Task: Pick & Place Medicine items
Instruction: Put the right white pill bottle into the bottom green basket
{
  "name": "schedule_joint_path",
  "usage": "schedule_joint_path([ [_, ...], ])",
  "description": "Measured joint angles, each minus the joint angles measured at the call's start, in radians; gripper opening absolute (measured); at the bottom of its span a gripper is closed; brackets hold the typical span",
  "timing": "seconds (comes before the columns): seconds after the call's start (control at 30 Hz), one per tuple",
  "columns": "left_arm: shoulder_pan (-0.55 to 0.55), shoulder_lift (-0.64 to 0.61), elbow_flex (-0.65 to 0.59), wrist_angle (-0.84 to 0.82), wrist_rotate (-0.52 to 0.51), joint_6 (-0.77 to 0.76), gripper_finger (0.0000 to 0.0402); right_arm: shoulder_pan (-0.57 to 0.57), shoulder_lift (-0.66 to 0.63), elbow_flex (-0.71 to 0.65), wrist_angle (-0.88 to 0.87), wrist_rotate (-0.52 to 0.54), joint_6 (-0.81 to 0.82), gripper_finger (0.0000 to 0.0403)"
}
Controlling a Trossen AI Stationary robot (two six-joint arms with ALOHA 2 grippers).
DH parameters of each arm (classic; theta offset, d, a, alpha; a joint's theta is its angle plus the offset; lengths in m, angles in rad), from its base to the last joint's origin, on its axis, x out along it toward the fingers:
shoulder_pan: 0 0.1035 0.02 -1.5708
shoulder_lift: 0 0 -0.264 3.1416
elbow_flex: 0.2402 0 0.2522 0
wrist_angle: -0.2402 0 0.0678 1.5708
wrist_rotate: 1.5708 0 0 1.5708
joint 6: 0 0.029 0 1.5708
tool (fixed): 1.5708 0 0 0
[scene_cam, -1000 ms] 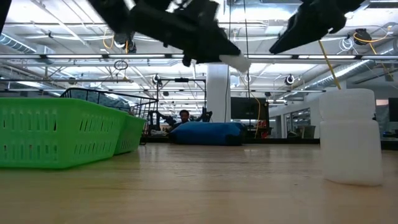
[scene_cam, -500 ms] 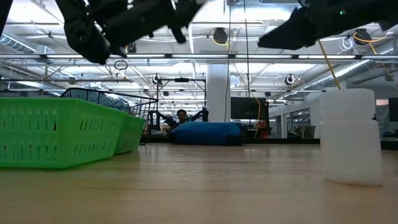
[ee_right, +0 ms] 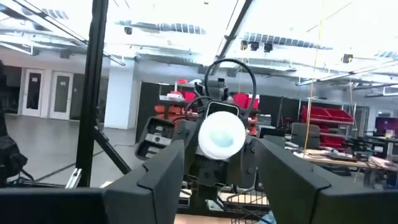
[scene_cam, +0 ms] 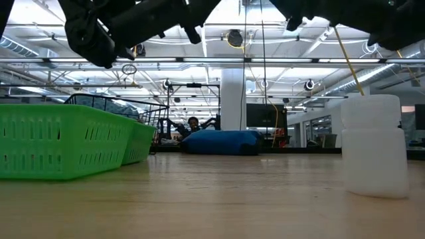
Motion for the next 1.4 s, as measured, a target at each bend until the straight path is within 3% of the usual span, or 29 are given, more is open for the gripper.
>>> schedule_joint_path([
  [0.27, 0.0, 0.0, 0.002, -0.021, -0.001, 0.0, 0.0145, -0.001, 0.117, 0.107, -0.008, -0.001, 0.055, 0.0241],
  [0.43, 0.0, 0.0, 0.002, -0.021, 0.0, 0.001, 0.0145, -0.001, 0.165, 0.156, -0.005, 0.0, 0.05, 0.0248],
  [0.6, -0.001, 0.0, 0.002, -0.026, 0.0, 0.001, 0.0145, -0.014, 0.183, 0.167, -0.006, 0.001, 0.058, 0.0219],
  [0.87, -0.001, 0.0, 0.002, -0.027, 0.004, 0.0, 0.0145, -0.021, 0.182, 0.167, -0.002, 0.002, 0.053, 0.0126],
  [1.03, -0.001, -0.002, 0.002, -0.062, 0.008, -0.019, 0.0145, -0.02, 0.172, 0.167, -0.026, 0.003, 0.04, 0.0124],
  [1.17, 0.0, -0.002, 0.004, -0.118, 0.001, -0.103, 0.0202, -0.02, 0.088, 0.167, -0.204, 0.001, 0.032, 0.0124],
  [1.4, -0.001, 0.0, 0.002, -0.212, 0.05, -0.16, 0.0309, -0.019, -0.157, 0.193, -0.733, 0.001, 0.061, 0.0124],
])
